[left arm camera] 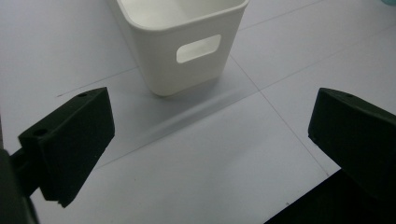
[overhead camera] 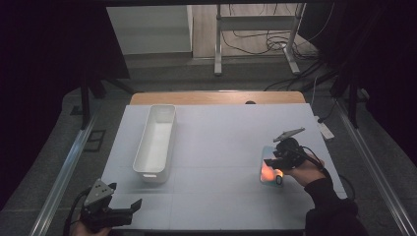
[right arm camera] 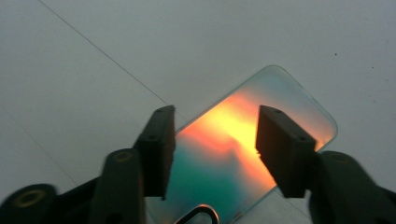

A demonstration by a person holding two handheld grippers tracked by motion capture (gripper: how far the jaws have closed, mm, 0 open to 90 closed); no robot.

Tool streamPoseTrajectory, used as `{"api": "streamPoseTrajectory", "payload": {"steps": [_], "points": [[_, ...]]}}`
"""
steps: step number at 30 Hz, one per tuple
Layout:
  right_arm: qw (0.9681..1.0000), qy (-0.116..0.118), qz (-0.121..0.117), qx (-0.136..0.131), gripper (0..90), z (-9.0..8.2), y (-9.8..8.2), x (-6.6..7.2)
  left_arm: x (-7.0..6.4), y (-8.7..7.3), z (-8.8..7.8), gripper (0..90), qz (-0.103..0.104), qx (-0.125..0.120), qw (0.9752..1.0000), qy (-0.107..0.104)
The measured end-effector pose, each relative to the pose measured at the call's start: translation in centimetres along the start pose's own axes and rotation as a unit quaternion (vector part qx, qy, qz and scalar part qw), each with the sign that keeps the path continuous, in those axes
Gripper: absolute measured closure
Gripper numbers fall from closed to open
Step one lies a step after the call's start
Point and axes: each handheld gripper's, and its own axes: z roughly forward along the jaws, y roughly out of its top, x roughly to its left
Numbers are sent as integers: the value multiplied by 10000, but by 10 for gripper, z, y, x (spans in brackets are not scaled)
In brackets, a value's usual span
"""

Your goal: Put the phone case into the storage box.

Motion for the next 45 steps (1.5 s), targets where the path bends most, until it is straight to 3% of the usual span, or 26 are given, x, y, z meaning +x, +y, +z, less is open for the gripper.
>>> {"api": "streamPoseTrajectory", "payload": {"steps": [8, 23, 35, 45], "points": [[9999, 64, -111, -21, 889, -3, 0, -1, 0, 0, 0, 11, 2, -1, 10000, -15], [9996, 211, -19, 181, 892, 2, -5, -7, 0, 0, 0, 11, 13, -11, 10000, -26], [9994, 160, 235, 210, 892, -3, -29, -19, 0, 0, 0, 12, 12, -15, 10000, -24], [9990, 79, 231, 368, 892, -3, -42, -19, 0, 0, 0, 12, 9, -18, 10000, -31]]}}
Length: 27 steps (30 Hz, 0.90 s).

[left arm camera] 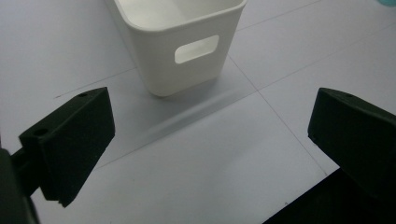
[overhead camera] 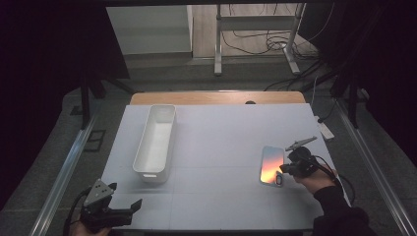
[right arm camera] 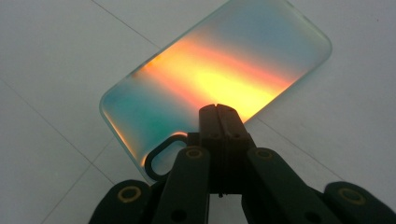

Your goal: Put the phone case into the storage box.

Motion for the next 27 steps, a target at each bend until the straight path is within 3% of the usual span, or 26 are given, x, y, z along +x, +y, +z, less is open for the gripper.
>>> {"api": "streamPoseTrajectory", "payload": {"steps": [15, 27], "points": [[9997, -39, 113, 210, 892, -1, -22, -4, 0, 0, 0, 13, 6, 12, 10000, 1], [9991, 70, -72, 413, 892, 6, -24, 6, 0, 0, 1, 13, 6, 24, 10000, 8]]}}
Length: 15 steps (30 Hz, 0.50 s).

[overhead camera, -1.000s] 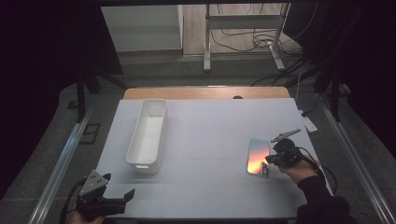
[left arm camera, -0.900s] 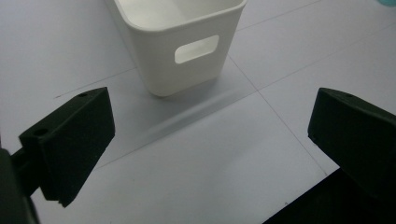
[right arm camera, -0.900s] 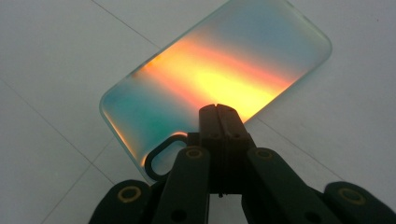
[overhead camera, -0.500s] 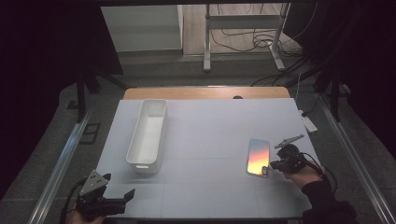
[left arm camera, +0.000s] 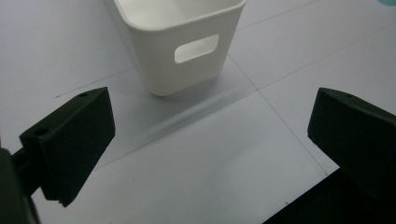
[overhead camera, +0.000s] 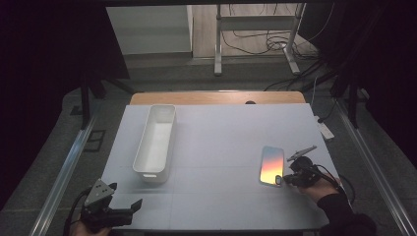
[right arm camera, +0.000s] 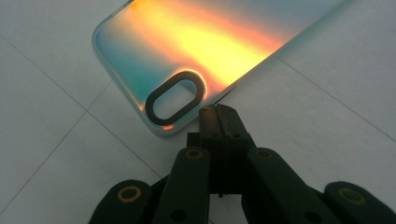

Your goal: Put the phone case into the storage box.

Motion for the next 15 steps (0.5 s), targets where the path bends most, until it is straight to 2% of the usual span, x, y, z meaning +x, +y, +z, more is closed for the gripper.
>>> {"api": "streamPoseTrajectory", "payload": {"steps": [15], "points": [[9992, 367, -134, -19, 892, 7, 7, 18, 0, 0, 1, 14, 0, 17, 10000, 1]]}}
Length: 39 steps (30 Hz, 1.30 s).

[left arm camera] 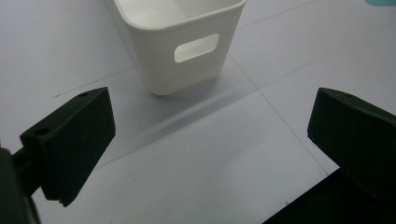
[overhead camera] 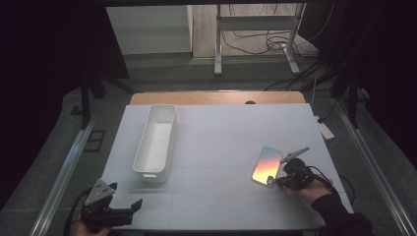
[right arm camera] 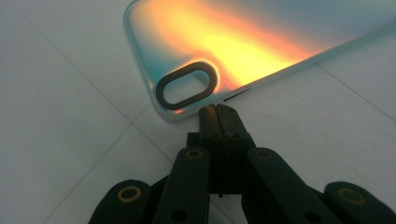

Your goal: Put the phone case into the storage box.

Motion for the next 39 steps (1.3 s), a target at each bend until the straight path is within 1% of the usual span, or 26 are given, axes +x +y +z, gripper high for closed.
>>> {"api": "streamPoseTrajectory", "payload": {"steps": [2, 3, 4, 6, 7, 13, 16, 20, 21, 33, 38, 39], "points": [[10000, 12, -27, 3, 892, 1, 2, 3, 0, 0, 0, 15, 0, 6, 10000, -2], [10000, 63, -50, 1, 892, 3, 4, 4, 0, 0, 0, 15, 2, 9, 10000, -3], [9999, 56, -104, 3, 892, 5, 6, 7, 0, 0, 0, 14, 1, 10, 10000, -2], [9999, 84, -101, -6, 892, 5, 7, 8, 0, 0, 0, 14, 1, 13, 10000, -3], [9998, 125, -126, -15, 892, 6, 8, 10, 0, 0, 0, 15, 0, 13, 10000, -5], [9996, 172, -240, -32, 892, 11, 15, 17, 0, 0, 1, 15, 3, 24, 10000, -7], [9993, 236, -273, -43, 892, 13, 18, 19, 0, 1, 1, 15, -5, 31, 10000, -14], [9989, 262, -383, -76, 892, 17, 25, 23, 0, 1, 1, 15, 8, 43, 10000, -8], [9989, 267, -366, -85, 892, 18, 27, 24, 0, 1, 1, 15, 8, 46, 10000, -10], [9981, 317, -498, -165, 892, 29, 44, 29, 0, 1, 1, 16, 13, 46, 10000, -17], [9980, 336, -489, -204, 892, 32, 49, 30, 0, 1, 1, 16, 16, 47, 10000, -19], [9981, 369, -456, -212, 892, 33, 52, 30, 0, 1, 1, 16, 16, 47, 10000, -18]]}}
